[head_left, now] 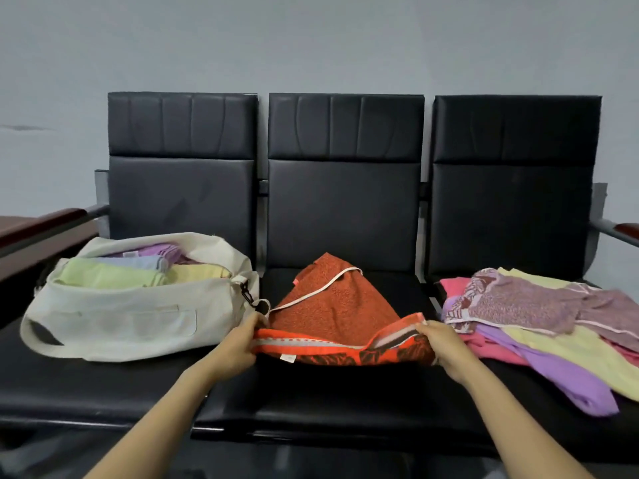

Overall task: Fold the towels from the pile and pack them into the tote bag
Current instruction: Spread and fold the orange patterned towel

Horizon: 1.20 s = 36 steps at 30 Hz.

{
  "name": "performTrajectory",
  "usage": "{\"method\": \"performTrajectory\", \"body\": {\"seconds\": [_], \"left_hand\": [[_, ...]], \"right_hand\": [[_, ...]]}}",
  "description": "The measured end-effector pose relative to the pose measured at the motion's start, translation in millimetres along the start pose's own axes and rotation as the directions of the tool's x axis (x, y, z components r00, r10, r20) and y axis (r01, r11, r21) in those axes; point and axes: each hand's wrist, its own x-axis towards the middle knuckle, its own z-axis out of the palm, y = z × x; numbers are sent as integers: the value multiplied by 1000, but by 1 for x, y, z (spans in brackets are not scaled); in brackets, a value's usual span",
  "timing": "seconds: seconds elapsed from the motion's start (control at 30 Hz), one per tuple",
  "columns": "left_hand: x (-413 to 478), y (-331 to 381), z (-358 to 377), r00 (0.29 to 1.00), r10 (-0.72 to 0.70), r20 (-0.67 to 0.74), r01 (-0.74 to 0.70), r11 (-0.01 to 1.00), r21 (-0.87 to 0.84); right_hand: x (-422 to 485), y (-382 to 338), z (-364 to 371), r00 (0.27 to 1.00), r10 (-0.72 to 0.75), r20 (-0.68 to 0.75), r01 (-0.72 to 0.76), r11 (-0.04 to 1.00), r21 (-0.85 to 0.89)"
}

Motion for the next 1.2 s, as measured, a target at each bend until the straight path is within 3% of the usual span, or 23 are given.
{"method": "performTrajectory", "body": {"seconds": [0.13,0.27,0.43,0.57,0.67,0.77,0.83,0.93,1.0,1.07,1.13,1.2], "left_hand": [[-5,-3,5,990,-96,99,119,959,-256],[-1,-1,11,987,-155,-50,119,896,-427],[9,15,15,931,-362,-41,287,798,-530],[16,10,24,918,-375,-131,321,894,-313],[27,16,29,886,-372,-278,277,904,-326],[37,18,42,892,-366,-267,321,926,-198],[42,10,54,908,-372,-193,374,927,-23],[50,6,60,911,-393,-125,406,908,104],[51,11,58,904,-411,-115,416,909,17],[50,14,56,912,-399,-90,395,917,-62],[48,14,50,921,-389,-40,377,911,-168],[43,14,43,924,-381,-8,365,890,-275]], "right_hand": [[-1,1,-9,999,26,25,-21,987,-157],[-14,-9,-20,991,37,129,1,959,-283],[-18,-19,-35,967,78,241,-77,997,-17],[-4,-14,-30,991,-37,132,33,999,27],[9,-11,-18,994,-109,9,109,994,-7],[25,2,-4,996,-85,-34,66,923,-379],[30,10,7,1000,9,-4,-10,753,-657],[30,7,18,998,63,-27,-61,639,-767],[29,2,21,997,78,-2,-53,664,-745],[31,0,20,995,100,27,-59,766,-641],[32,-2,13,991,122,55,-89,907,-411],[28,-7,2,980,173,97,-155,973,-169]]}}
